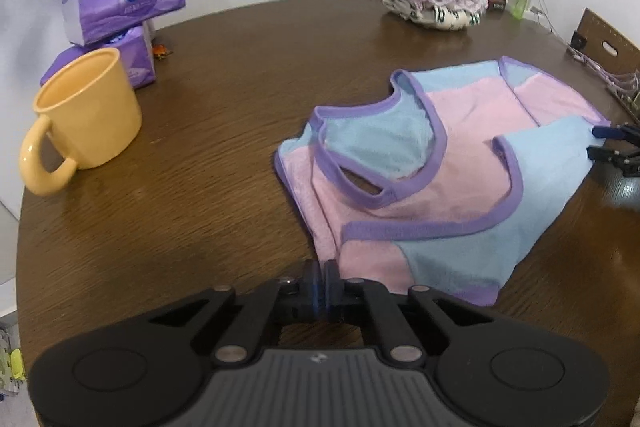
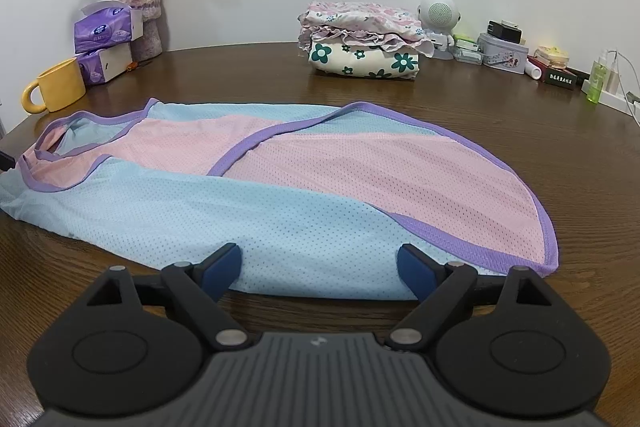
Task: Fold clothes
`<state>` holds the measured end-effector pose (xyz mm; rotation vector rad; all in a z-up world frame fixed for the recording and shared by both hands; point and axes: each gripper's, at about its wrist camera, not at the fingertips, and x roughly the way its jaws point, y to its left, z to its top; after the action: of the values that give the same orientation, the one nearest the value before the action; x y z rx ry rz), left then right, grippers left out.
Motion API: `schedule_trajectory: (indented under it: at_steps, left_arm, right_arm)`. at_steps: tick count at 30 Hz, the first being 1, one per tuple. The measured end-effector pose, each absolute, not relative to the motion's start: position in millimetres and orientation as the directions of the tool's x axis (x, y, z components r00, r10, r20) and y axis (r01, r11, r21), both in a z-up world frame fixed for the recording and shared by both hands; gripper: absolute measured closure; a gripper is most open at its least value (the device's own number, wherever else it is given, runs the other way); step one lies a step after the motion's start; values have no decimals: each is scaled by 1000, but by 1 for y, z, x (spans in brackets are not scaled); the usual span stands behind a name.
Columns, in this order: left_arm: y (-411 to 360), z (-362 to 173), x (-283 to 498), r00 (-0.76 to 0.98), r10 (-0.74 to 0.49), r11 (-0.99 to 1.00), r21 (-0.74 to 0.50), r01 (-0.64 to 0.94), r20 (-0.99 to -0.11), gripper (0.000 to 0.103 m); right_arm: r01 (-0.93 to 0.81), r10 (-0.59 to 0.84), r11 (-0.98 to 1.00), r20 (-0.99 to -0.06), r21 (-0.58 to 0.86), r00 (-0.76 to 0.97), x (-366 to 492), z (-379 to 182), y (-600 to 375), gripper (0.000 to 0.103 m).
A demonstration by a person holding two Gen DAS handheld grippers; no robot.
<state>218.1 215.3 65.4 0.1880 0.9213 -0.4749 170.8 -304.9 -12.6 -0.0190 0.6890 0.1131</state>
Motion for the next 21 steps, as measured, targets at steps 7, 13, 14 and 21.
schedule_trajectory:
  at_steps: [7, 13, 14, 21]
  left_arm:
    - [198, 85, 193, 511, -465, 828, -151, 540, -723, 89]
    - [173, 65, 181, 482, -409, 833, -102, 543, -775, 88]
    - [174, 61, 181, 483, -392, 842, -94, 531, -783, 88]
    - [193, 60, 174, 534, -351, 877, -70, 475, -769, 88]
  right_arm:
    - [-111, 98, 994, -635, 20, 766, 171, -13, -304, 15]
    - [-112, 99, 994, -635, 20, 766, 170, -12, -304, 14]
    - [-112, 99, 994, -635, 20, 766, 170, -12, -304, 14]
    - [-112, 100, 993, -635, 21, 766, 170, -12, -303, 14]
